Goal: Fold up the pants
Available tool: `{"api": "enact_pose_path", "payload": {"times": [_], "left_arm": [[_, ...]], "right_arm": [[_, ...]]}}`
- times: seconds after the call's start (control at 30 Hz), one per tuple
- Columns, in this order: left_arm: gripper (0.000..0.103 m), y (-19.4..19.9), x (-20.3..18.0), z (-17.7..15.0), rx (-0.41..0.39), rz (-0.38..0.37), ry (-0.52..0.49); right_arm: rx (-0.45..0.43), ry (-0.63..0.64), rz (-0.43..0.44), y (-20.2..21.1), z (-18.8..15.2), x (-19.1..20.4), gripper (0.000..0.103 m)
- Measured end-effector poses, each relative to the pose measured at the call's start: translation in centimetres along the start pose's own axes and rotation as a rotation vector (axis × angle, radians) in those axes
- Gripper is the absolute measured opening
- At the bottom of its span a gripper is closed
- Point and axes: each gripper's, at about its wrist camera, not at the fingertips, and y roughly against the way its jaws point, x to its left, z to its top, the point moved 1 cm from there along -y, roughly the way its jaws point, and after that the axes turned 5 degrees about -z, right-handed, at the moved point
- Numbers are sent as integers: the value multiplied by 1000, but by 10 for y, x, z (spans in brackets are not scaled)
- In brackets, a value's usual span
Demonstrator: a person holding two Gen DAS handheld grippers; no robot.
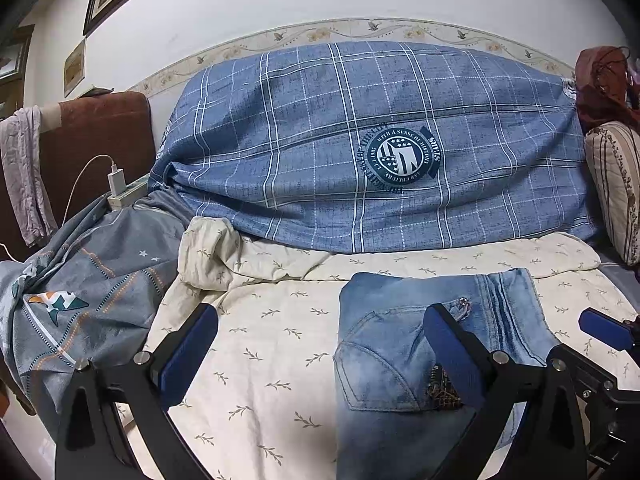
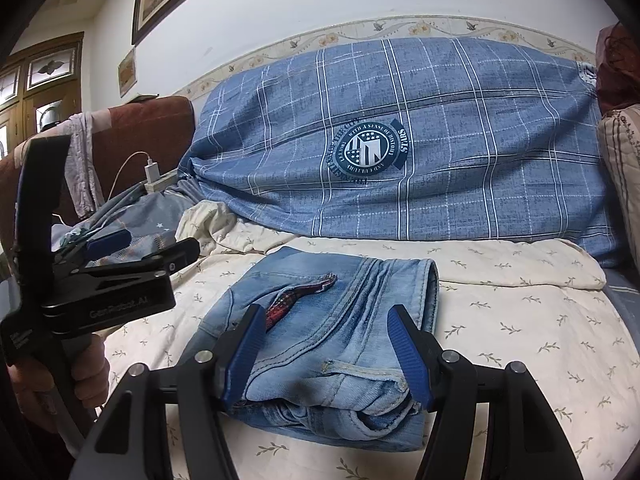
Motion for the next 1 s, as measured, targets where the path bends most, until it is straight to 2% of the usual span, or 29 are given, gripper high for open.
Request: {"api": "enact_pose_path", "payload": {"times": [1.0], "left_arm": [[102, -2, -6, -1, 12, -16, -15]], "right_arm": [[-8, 1, -6, 5, 0, -3, 67]]}}
